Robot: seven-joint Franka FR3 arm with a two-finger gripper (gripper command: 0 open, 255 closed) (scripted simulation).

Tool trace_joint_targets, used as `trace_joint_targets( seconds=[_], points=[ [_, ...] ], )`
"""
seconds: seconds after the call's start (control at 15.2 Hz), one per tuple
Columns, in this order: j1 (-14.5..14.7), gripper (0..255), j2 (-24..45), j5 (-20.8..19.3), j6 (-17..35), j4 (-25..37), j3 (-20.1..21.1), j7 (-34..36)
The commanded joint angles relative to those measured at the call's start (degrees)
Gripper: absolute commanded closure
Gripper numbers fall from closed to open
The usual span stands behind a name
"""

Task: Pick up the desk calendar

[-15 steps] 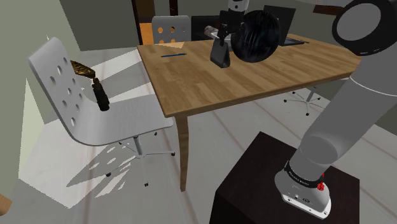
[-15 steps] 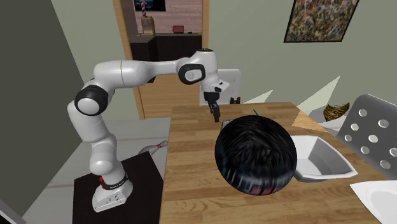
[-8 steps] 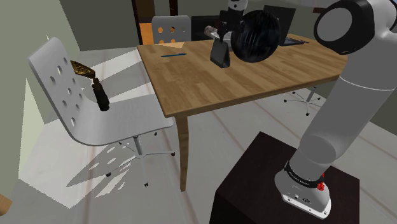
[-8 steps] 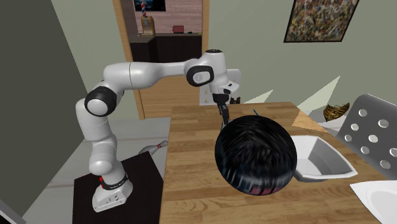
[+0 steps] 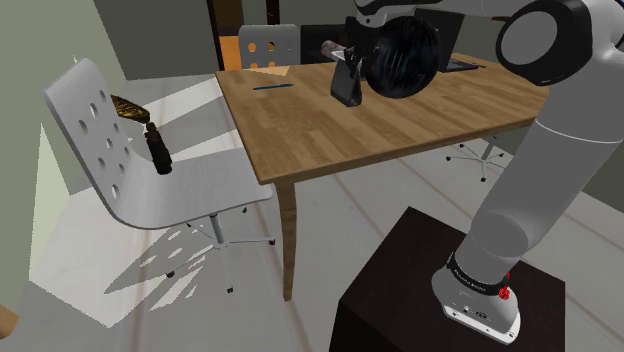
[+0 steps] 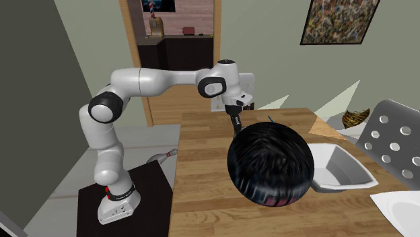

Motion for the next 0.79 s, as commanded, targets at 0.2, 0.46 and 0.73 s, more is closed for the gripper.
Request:
trace_joint_targets(
  seconds=[0.2, 0.46, 0.73],
  points=[
    [-0.01, 255, 0.01, 0.0, 0.08, -0.07, -0.01, -0.01],
    [0.01, 255, 0.0, -0.01, 0.06, -0.07, 0.01, 0.03],
    [-0.04, 255, 0.62, 0.13, -3.21, 3.8, -0.02, -0.1]
  ],
)
